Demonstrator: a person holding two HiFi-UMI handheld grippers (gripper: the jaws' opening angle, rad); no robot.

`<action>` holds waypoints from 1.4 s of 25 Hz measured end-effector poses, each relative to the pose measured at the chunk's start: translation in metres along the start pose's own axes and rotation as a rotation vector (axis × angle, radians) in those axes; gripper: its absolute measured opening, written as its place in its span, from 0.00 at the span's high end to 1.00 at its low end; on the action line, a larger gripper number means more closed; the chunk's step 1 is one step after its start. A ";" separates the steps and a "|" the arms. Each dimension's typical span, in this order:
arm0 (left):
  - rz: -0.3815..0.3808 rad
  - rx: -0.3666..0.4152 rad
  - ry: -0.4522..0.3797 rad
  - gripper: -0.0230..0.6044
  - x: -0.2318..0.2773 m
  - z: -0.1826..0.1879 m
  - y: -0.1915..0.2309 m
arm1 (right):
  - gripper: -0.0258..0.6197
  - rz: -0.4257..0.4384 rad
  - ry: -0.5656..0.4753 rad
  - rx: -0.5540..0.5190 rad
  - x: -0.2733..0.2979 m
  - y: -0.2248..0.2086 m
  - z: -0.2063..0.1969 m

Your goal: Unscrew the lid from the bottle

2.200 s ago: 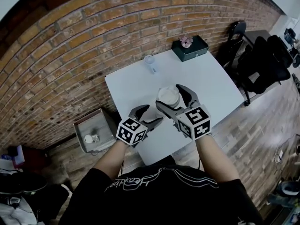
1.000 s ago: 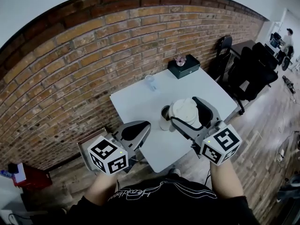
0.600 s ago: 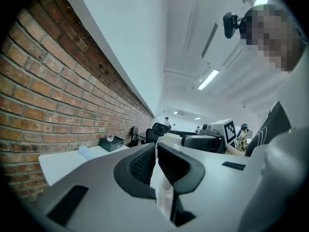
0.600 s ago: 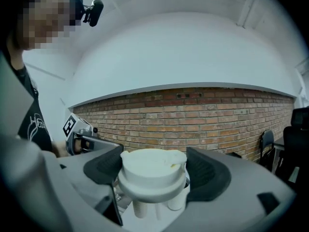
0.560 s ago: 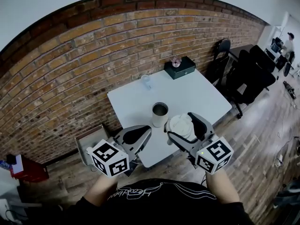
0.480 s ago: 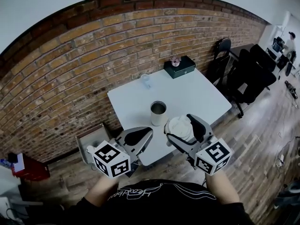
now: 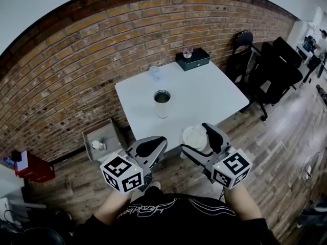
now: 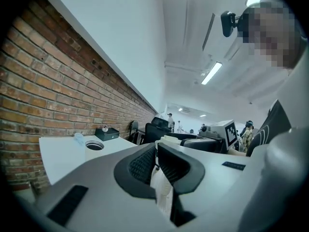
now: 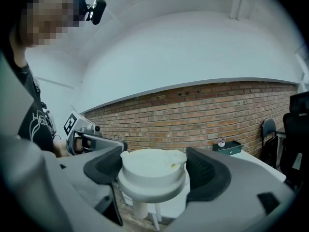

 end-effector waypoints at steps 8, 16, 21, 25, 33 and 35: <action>-0.004 0.000 -0.017 0.90 -0.004 -0.012 -0.038 | 0.33 0.012 0.005 0.001 -0.035 0.012 -0.013; -0.018 0.003 -0.015 0.90 -0.007 -0.021 -0.054 | 0.33 0.027 0.004 -0.001 -0.048 0.021 -0.024; -0.022 0.009 -0.010 0.90 -0.010 -0.023 -0.056 | 0.33 0.027 0.006 -0.011 -0.049 0.026 -0.026; -0.020 0.016 -0.007 0.90 -0.013 -0.025 -0.059 | 0.33 0.021 0.010 -0.001 -0.052 0.027 -0.030; -0.011 0.015 -0.010 0.90 -0.021 -0.029 -0.063 | 0.33 0.028 0.023 -0.004 -0.054 0.037 -0.035; -0.010 0.015 -0.012 0.90 -0.023 -0.029 -0.064 | 0.33 0.026 0.022 -0.005 -0.055 0.039 -0.035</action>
Point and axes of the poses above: the fingertips, and each gripper's own axes: x forward along the fingers, y to its left, z out of its top, the point moved 6 cm from there along -x, backward along the fingers, and after that the axes turned 6 degrees about x, right-handed, at the moved point
